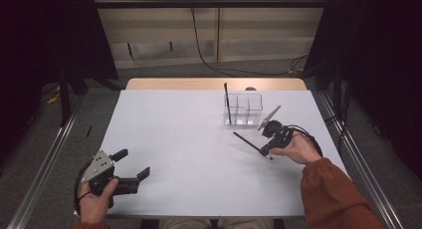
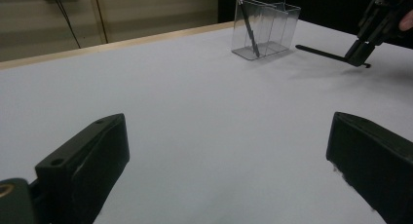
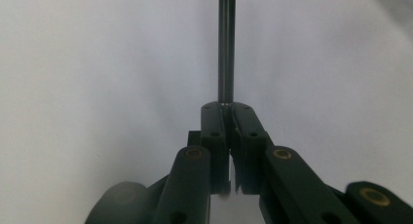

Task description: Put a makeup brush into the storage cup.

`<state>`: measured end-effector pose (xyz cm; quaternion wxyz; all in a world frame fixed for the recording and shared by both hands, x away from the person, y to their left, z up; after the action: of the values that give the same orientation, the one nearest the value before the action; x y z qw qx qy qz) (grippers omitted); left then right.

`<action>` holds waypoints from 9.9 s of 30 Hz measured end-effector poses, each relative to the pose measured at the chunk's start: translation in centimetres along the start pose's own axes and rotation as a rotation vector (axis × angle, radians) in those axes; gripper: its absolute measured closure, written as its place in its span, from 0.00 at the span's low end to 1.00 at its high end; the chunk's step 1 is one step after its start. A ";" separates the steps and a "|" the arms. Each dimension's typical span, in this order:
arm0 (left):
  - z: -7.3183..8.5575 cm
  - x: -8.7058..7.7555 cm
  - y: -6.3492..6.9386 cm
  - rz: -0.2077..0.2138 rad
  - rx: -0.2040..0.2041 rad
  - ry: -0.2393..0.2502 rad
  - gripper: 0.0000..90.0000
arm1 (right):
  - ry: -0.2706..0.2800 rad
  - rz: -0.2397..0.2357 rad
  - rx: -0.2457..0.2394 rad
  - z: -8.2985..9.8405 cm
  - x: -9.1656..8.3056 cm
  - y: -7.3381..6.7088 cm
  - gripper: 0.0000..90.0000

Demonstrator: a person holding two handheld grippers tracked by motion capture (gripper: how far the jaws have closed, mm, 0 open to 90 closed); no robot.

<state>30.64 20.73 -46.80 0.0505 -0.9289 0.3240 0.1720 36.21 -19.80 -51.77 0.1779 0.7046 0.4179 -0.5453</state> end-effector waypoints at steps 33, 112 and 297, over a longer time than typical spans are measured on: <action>-0.1 -0.3 -0.1 -0.013 -0.009 0.010 0.02 | 0.530 -0.087 -0.032 -3.4 -3.9 -2.2 0.94; -3.3 1.2 2.4 0.083 0.094 -0.029 0.02 | -0.066 -0.114 -0.382 -6.6 0.4 -10.1 0.94; -2.6 8.8 9.7 0.615 0.369 -0.697 0.93 | 0.086 -0.125 -0.419 -7.5 0.6 -9.6 0.05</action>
<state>31.78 7.47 -47.27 0.2664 -0.6532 0.5718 0.4189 33.39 -8.63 -47.79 0.2685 0.6475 0.5721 -0.4259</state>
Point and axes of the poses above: each handheld gripper's, and its own axes: x roughly forward along the jaws, z roughly out of its underside, y roughly to its right, the point moved 9 cm from there along x, roughly forward along the jaws, and after that the axes turned 5 degrees about -z, right-handed, at the moved point
